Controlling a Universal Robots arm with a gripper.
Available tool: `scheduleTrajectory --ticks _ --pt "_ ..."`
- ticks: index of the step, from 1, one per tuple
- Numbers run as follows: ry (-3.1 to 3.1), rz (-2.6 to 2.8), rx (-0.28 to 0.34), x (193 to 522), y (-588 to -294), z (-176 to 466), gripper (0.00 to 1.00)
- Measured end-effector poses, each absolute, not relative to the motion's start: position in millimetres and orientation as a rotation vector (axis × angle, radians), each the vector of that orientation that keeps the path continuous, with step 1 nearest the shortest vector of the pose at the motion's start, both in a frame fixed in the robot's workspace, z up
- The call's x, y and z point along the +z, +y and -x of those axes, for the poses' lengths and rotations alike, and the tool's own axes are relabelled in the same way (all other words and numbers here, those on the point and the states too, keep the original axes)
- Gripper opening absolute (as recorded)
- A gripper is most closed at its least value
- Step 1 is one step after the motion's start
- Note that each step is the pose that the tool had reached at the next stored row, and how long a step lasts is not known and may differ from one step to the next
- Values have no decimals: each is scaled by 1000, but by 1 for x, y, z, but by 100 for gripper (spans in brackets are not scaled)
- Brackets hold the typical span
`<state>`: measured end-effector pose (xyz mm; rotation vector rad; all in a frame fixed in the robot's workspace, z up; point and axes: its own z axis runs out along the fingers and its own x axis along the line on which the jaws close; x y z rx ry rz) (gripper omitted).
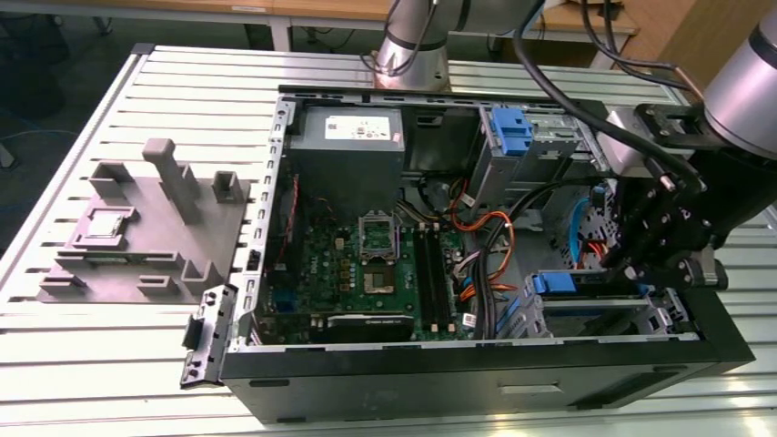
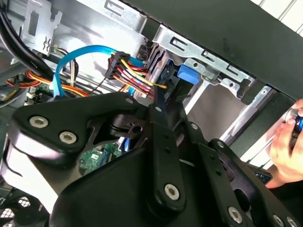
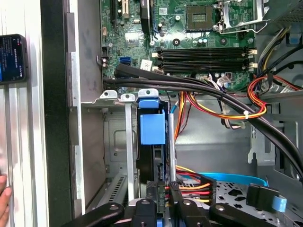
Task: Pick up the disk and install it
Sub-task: 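Insert the first disk wire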
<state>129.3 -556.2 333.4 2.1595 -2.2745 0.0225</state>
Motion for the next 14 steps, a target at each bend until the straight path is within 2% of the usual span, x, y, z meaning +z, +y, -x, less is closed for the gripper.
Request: scheduleTrajectory --ticks 4,5,6,7,14 --pt "-2275 -2160 21 341 -556 -129 23" --pt "-2274 -2159 21 342 -556 -129 17" --pt "-2274 -2160 20 342 -556 -129 17" --pt "-2274 -2160 20 342 -556 -129 11" --pt "-2275 -2160 18 343 -556 -129 10"
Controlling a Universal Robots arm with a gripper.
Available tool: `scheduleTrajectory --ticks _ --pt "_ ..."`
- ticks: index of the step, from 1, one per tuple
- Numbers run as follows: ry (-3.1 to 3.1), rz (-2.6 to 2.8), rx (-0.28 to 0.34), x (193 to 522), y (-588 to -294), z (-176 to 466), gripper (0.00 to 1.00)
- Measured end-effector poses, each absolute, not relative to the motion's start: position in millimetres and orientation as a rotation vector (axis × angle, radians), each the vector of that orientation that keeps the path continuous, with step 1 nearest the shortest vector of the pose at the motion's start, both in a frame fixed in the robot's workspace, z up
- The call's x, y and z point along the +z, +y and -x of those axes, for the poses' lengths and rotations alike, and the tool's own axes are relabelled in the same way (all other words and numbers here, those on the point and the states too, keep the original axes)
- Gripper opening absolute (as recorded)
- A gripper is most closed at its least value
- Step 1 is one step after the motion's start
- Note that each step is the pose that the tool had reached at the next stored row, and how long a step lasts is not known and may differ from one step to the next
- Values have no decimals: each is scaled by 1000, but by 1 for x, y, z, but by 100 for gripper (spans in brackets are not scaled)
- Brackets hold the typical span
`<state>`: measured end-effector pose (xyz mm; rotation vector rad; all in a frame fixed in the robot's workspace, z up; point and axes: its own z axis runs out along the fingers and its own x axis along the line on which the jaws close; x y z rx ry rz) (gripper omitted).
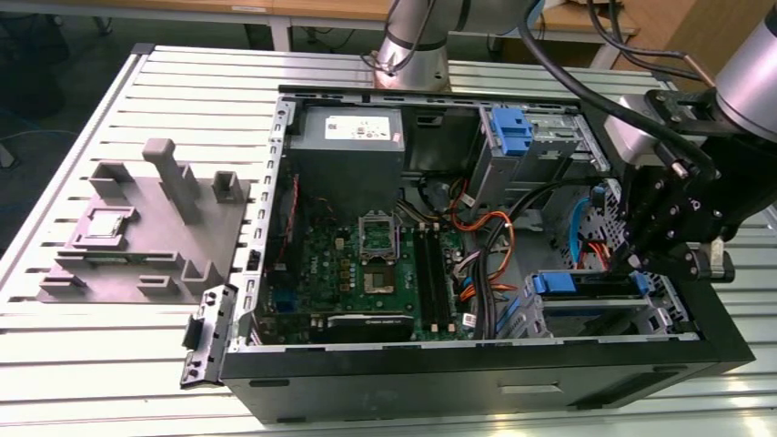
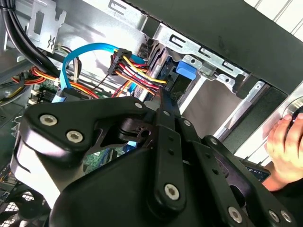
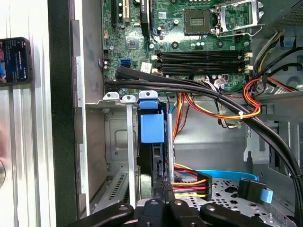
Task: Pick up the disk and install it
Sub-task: 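Insert the first disk wire, then insert the second disk wire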
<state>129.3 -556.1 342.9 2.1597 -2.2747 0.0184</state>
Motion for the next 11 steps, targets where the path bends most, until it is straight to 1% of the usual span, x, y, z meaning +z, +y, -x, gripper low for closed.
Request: scheduleTrajectory --ticks 11 --pt "-2275 -2160 17 343 -556 -129 10"
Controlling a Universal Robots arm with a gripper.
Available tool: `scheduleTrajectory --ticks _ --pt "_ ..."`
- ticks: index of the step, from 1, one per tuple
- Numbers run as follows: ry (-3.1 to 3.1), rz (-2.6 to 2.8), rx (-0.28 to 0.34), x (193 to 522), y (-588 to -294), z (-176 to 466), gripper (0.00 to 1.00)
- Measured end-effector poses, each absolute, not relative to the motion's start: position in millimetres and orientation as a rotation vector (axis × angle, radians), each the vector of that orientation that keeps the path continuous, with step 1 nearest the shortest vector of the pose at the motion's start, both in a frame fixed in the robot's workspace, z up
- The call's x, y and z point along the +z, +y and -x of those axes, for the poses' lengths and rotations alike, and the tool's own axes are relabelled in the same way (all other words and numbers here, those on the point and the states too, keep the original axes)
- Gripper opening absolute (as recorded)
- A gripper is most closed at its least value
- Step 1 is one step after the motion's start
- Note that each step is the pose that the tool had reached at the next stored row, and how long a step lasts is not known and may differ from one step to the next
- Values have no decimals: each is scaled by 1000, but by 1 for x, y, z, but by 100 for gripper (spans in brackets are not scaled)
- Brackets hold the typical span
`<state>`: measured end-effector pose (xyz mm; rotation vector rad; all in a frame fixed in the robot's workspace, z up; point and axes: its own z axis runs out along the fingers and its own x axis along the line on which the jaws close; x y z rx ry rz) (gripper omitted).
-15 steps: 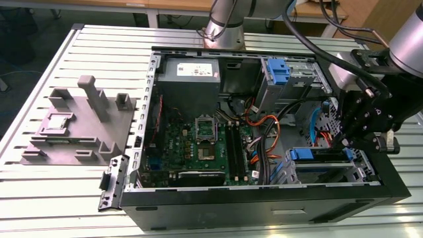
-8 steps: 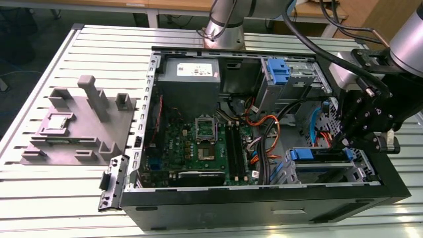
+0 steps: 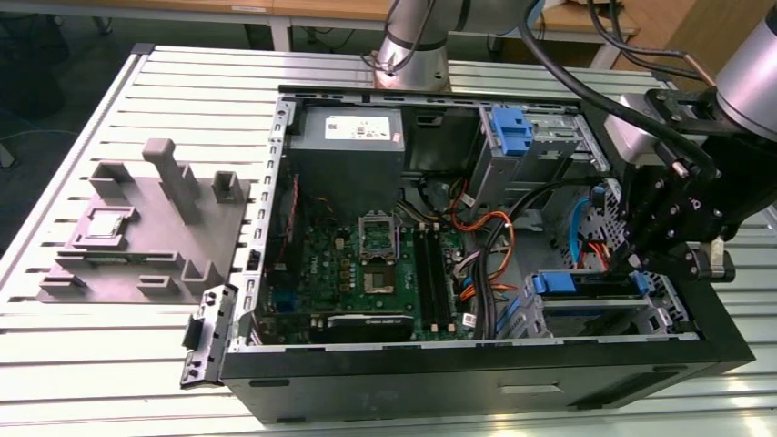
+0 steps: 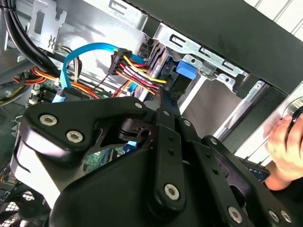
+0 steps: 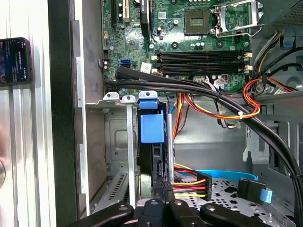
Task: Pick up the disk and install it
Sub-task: 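Insert the second disk wire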
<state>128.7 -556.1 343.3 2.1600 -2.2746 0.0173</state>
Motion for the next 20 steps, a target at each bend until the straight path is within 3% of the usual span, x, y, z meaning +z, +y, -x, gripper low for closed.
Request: scheduleTrajectory --ticks 10,20 --pt "-2275 -2160 18 346 -556 -116 10" --pt "-2275 -2160 17 382 -555 -116 10"
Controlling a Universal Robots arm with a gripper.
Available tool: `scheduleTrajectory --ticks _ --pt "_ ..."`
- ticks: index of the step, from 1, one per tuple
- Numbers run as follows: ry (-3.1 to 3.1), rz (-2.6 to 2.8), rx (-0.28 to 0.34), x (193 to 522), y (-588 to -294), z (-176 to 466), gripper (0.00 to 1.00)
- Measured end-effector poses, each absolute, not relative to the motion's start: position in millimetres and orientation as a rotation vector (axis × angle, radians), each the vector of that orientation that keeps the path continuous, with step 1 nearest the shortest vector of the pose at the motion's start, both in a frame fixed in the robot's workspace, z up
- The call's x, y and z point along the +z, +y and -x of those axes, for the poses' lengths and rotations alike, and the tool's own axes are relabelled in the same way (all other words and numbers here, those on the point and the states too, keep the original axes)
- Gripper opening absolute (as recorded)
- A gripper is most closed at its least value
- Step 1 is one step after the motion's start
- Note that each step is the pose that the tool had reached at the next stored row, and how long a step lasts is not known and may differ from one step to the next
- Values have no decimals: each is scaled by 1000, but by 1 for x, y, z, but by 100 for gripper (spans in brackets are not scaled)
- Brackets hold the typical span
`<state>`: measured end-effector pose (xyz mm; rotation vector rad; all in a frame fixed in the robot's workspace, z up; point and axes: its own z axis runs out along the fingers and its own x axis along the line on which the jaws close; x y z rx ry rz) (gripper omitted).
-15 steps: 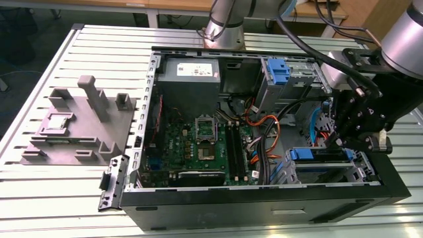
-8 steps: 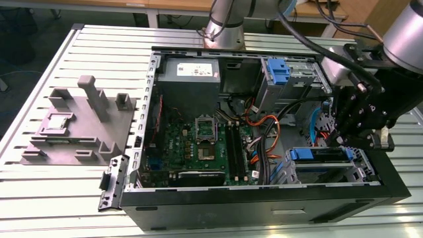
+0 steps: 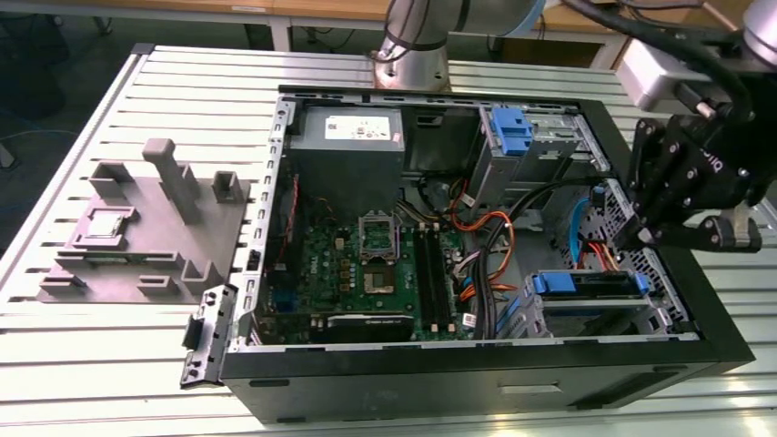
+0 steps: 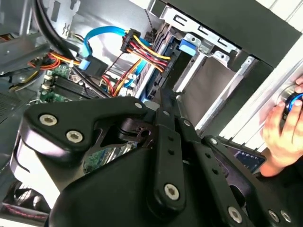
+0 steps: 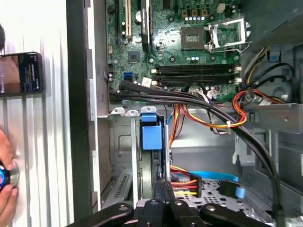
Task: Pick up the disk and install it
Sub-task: 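Insert the second disk wire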
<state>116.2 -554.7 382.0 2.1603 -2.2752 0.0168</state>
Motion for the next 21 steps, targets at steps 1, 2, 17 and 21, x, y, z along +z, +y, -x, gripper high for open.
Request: scheduleTrajectory --ticks 1,2,17,21 --pt "-2275 -2160 16 383 -554 -116 10" --pt "-2275 -2160 16 384 -552 -116 10" --pt "-2266 -2152 1 388 -507 -116 10" --pt "-2257 -2143 -10 387 -496 -117 10"
